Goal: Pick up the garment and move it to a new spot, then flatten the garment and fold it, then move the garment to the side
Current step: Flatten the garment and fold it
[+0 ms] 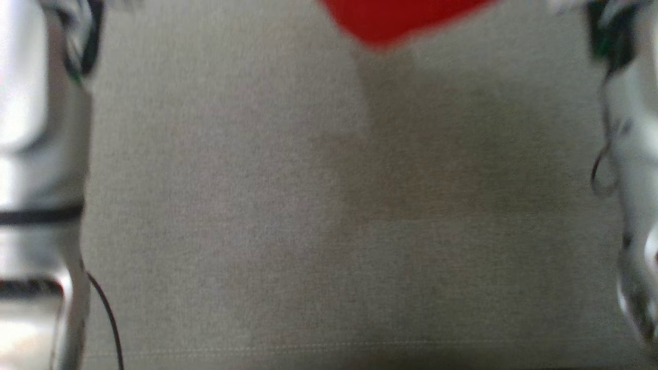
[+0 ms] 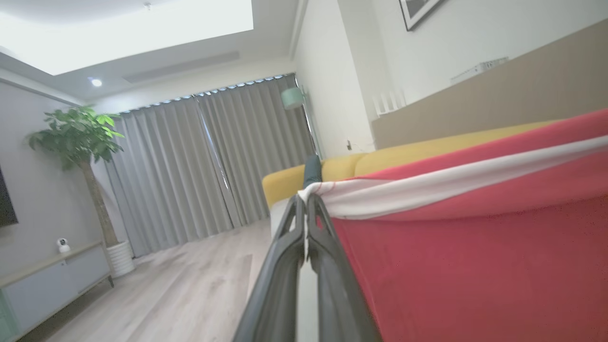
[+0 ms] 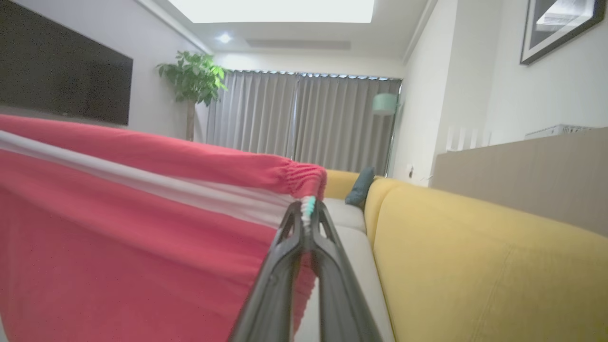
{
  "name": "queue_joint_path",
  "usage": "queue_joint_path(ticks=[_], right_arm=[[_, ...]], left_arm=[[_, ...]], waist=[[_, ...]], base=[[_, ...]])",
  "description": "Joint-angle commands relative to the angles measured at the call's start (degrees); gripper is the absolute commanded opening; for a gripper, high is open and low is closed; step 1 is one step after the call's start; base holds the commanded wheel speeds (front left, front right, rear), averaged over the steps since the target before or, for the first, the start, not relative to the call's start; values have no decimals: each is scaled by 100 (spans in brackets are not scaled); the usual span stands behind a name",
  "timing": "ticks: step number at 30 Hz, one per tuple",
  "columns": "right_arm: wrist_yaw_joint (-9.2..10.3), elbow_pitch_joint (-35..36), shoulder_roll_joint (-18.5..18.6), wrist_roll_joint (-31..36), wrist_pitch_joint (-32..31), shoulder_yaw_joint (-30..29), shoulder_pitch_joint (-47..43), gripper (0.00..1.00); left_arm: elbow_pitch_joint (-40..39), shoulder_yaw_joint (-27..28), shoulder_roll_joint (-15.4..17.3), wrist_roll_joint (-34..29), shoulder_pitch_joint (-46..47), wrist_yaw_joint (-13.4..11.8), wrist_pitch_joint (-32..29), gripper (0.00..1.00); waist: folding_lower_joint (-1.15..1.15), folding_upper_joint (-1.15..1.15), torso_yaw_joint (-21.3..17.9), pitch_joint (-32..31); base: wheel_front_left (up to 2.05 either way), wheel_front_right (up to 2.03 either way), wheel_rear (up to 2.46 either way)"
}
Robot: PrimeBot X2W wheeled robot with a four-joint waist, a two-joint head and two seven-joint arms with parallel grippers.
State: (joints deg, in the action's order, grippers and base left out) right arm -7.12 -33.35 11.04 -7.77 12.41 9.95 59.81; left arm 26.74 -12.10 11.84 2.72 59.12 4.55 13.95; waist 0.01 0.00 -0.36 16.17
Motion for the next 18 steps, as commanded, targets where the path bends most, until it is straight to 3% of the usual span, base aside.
queue_joint_path(ticks=[1, 4, 7, 18], right_arm=[[-36, 86, -118, 118, 116, -127, 424, 0], [-36, -230, -228, 582, 240, -387, 1009, 0], [-36, -500, -342, 735, 254, -453, 1150, 0], [-36, -1729, -363, -26, 258, 529, -639, 0]], left_arm=[[-112, 225, 223, -81, 452, -128, 57, 0], [88, 267, 142, -167, 1059, -363, 96, 0], [16, 289, -6, -80, 1170, -409, 102, 0], [194, 290, -659, 502, -1761, -283, 104, 0]], waist=[[-1, 0, 148, 295], [-1, 0, 234, 422], [-1, 0, 326, 530], [-1, 0, 326, 324]], base=[[0, 0, 0], [0, 0, 0], [0, 0, 0], [0, 0, 0]])
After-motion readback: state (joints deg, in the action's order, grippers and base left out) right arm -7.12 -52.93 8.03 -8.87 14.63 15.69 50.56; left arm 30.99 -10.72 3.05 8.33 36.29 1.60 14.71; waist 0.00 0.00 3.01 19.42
